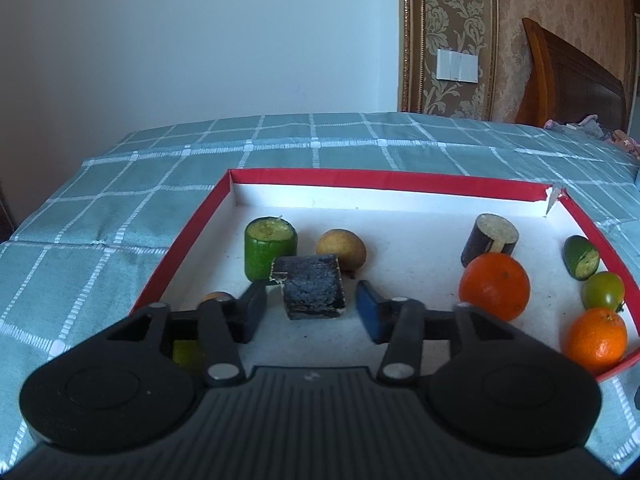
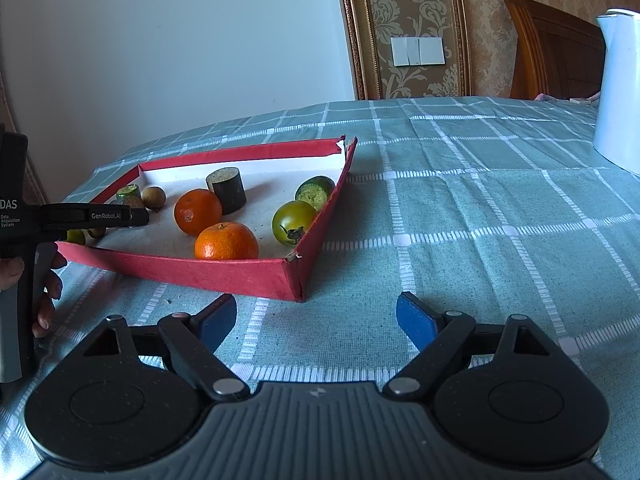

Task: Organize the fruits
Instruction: 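Carry the log piece into the tray and open the left gripper, then withdraw the left gripper from the tray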

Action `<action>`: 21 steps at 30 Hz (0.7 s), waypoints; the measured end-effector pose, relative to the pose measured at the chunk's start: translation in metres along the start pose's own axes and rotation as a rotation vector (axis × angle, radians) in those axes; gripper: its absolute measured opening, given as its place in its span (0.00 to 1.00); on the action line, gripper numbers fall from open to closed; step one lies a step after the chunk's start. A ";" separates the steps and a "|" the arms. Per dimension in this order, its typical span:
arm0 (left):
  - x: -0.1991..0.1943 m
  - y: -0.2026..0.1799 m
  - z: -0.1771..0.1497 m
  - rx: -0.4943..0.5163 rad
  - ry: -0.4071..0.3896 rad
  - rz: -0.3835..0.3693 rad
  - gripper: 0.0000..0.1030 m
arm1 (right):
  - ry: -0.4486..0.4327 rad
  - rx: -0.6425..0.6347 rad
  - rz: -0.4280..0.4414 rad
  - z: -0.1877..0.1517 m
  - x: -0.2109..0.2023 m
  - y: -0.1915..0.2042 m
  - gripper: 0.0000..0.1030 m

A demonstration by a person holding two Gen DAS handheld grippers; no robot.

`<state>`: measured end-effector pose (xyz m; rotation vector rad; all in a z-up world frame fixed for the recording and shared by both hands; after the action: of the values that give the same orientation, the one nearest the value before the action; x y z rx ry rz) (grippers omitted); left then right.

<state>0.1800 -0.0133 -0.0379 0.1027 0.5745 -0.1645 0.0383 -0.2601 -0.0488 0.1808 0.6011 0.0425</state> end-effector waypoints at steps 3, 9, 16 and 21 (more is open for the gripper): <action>-0.005 -0.002 -0.001 0.007 -0.020 0.028 0.86 | 0.000 0.000 0.000 0.000 0.000 0.000 0.86; -0.009 0.000 -0.004 0.002 -0.020 0.031 0.86 | 0.000 0.000 -0.001 0.000 0.000 0.000 0.86; -0.013 -0.002 -0.006 0.014 -0.025 0.043 0.86 | 0.000 0.000 -0.001 0.000 0.000 0.000 0.86; -0.022 -0.004 -0.009 0.020 -0.023 0.034 0.86 | 0.001 0.000 0.000 0.000 0.000 0.000 0.87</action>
<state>0.1559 -0.0135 -0.0337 0.1291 0.5479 -0.1386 0.0382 -0.2598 -0.0487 0.1806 0.6018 0.0421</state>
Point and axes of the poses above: each gripper's, at about its wrist camera, not at the fingertips, and x roughly the way its jaws point, y to its left, z to its top, the point moved 3 cm from there along x, roughly the way its jaws point, and after that the axes turned 1 degree about x, right-handed, at the moved point
